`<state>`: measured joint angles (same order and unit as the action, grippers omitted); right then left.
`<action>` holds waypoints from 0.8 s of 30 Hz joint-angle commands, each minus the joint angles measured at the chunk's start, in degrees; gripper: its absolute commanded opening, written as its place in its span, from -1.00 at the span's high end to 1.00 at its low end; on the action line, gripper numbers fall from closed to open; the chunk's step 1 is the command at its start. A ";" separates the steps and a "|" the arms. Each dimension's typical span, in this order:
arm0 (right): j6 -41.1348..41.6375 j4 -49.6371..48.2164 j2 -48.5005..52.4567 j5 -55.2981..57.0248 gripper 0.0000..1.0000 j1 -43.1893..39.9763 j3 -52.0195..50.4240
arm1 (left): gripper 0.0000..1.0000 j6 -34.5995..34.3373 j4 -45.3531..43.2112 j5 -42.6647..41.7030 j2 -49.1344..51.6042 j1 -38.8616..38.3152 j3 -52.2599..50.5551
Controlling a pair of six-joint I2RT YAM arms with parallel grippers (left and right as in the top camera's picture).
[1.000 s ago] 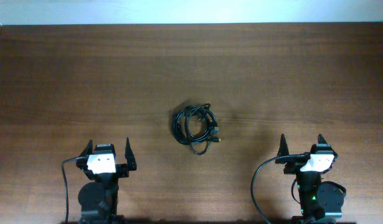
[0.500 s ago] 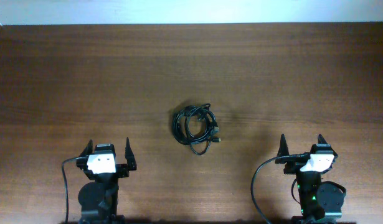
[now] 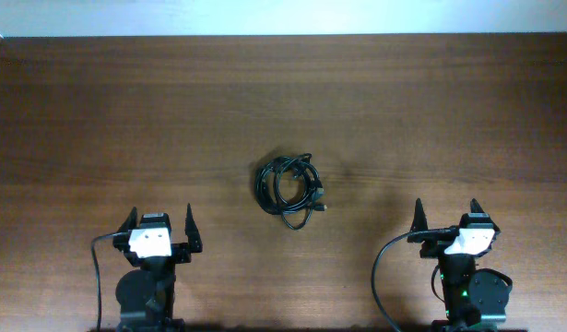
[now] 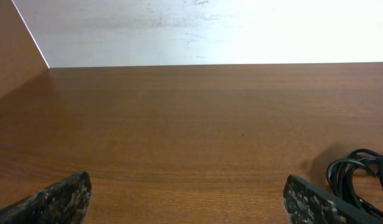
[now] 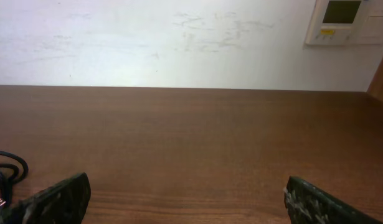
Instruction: Untangle cables
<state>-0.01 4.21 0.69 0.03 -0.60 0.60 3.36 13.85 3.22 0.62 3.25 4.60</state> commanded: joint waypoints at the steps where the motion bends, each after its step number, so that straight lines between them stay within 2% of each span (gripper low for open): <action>1: 0.28 0.35 -0.48 0.68 -0.97 0.55 -0.28 | -0.98 -0.76 -0.28 0.17 -0.33 0.28 -0.44; 22: 0.28 -0.11 -0.48 0.83 -0.98 0.55 -0.28 | -0.98 -0.76 -0.31 0.17 -0.33 0.28 -0.44; 24: 0.28 -2.58 -0.48 -1.18 -0.97 0.55 -0.28 | -0.97 -0.07 -0.92 1.29 -0.33 0.28 -0.44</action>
<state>-0.01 3.77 0.69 0.19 -0.60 0.60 3.38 13.80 3.25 0.62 3.25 4.60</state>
